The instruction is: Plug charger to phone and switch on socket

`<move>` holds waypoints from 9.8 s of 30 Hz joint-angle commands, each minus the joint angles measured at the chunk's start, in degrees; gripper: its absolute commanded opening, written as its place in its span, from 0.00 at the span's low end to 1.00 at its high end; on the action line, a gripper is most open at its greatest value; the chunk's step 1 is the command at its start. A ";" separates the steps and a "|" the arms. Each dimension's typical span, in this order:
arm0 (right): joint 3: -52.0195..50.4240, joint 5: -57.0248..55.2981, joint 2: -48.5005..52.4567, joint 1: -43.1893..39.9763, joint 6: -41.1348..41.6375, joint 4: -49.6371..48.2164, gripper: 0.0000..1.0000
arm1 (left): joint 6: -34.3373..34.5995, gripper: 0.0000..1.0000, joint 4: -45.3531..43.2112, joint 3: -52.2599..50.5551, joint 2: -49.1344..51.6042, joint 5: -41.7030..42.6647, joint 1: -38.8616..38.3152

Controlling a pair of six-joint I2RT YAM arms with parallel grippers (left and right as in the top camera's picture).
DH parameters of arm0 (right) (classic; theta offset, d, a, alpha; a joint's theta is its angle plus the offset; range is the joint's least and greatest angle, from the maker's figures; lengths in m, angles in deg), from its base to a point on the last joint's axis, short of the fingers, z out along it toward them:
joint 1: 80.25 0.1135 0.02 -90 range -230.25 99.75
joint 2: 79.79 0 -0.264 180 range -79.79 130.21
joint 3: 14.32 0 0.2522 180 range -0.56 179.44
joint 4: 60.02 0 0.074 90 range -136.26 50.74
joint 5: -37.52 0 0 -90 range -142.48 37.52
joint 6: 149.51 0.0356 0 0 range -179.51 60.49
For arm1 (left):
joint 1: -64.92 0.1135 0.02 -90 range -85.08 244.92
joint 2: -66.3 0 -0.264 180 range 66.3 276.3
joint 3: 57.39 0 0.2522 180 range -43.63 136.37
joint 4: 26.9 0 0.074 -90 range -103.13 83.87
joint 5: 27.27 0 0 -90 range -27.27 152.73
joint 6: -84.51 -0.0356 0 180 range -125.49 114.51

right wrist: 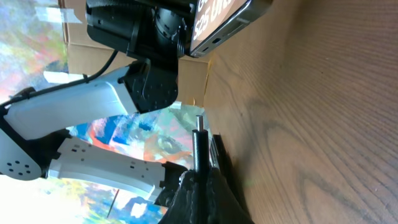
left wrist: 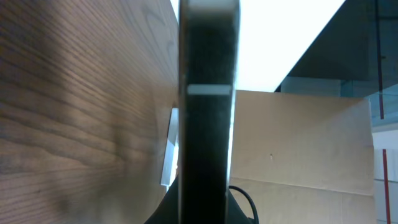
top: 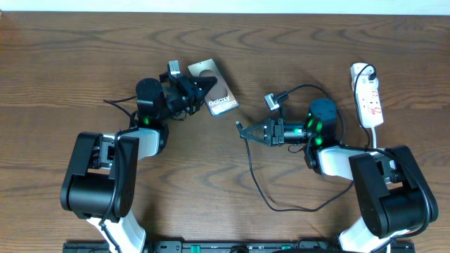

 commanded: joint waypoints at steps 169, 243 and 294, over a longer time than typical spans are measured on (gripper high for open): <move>3.58 -26.03 -1.81 -0.87 -32.61 37.62 0.09 | -8.90 0.07 1.14 0.90 -0.35 10.49 -2.93; 33.99 -88.48 5.46 29.09 -26.67 99.43 0.01 | -11.08 0.07 3.85 0.94 -0.35 25.59 10.45; -3.28 -24.87 -18.95 3.15 -36.04 36.41 0.01 | -6.27 0.07 -4.31 0.68 -0.35 -1.68 -5.09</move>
